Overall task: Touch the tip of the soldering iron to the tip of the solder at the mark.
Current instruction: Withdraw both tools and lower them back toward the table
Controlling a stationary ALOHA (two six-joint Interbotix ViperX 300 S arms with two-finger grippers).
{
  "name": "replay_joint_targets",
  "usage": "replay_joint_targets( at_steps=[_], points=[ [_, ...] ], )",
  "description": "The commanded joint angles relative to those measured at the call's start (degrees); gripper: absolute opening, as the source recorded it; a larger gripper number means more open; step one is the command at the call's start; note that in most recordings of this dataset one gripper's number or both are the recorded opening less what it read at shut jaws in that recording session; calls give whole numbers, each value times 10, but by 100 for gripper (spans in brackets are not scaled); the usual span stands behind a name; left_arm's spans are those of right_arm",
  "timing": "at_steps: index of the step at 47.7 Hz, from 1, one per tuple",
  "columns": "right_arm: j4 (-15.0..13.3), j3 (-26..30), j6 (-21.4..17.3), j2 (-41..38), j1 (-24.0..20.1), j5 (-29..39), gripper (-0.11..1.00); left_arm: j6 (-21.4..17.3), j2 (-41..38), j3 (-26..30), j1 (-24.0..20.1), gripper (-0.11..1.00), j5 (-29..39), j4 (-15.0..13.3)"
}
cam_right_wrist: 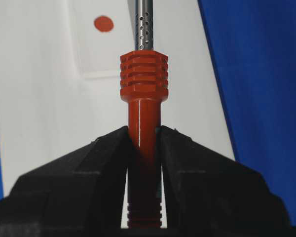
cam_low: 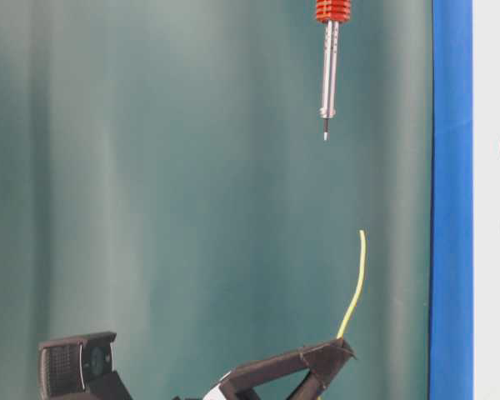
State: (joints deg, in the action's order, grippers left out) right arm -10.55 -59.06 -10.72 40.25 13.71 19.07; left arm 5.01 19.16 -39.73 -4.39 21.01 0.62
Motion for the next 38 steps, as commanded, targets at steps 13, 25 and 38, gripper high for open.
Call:
replay_joint_targets(
  at_steps=[13,25,38],
  points=[
    [29,12,-70,18,-83,-25,7,71,36,-11,69,2,-16,-3],
    [29,13,-105,13,-247,-69,7,145,38,-24,225,2,-66,-3],
    [33,14,-111,-98,-332,-141,7,175,-25,-71,312,2,-201,-3]
  ],
)
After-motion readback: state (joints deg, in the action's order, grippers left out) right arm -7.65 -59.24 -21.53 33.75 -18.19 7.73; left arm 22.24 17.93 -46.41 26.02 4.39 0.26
